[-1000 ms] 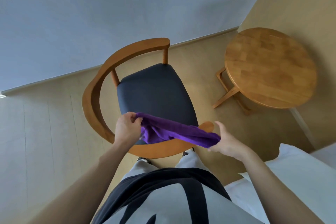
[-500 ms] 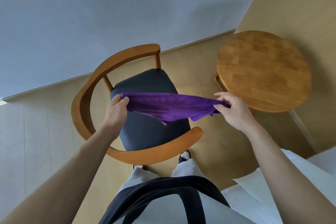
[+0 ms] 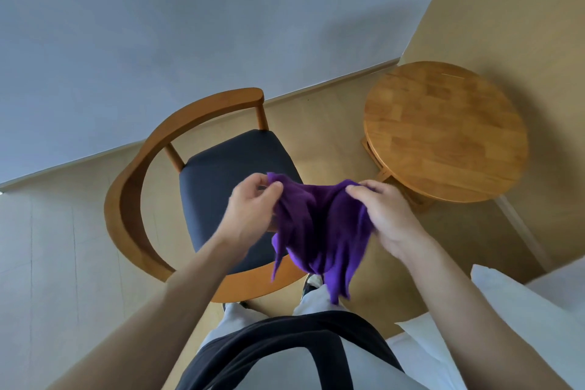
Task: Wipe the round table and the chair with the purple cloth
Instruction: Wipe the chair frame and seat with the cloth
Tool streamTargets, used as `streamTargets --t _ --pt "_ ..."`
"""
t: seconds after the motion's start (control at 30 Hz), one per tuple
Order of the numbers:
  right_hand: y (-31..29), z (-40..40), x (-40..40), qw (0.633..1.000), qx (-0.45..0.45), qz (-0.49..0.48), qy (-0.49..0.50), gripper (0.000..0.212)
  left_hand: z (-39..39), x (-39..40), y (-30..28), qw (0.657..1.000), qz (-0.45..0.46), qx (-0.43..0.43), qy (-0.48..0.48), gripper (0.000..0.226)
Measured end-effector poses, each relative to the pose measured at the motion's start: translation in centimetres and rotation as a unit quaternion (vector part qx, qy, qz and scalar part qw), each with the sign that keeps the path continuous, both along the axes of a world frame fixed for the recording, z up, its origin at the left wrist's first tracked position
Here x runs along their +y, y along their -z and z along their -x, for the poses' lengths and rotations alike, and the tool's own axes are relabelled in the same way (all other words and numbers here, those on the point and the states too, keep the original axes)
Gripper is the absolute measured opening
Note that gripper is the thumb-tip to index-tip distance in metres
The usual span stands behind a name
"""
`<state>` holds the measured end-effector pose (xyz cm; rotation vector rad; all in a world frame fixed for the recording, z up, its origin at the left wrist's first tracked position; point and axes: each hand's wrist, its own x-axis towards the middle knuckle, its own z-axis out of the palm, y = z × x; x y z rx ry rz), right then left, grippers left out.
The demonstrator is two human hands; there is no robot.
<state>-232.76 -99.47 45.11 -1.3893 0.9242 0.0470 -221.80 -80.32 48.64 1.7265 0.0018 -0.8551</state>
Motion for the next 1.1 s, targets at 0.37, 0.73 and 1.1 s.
streamTargets --t 0.37,0.73,1.1 --pt "4.3 -0.1 1.8 0.995 0.025 -0.086 0.037 0.010 2.3 -2.7 5.4 0.973 -0.061 -0.033 0.220 0.045" --pt "8.2 3.0 0.0 0.975 0.134 0.175 0.025 0.008 4.3 1.7 17.8 0.939 -0.253 0.000 0.235 0.029" --pt "24.6 1.5 7.4 0.813 0.030 0.491 -0.310 0.018 3.5 3.5 30.1 0.845 -0.383 -0.159 0.339 0.043"
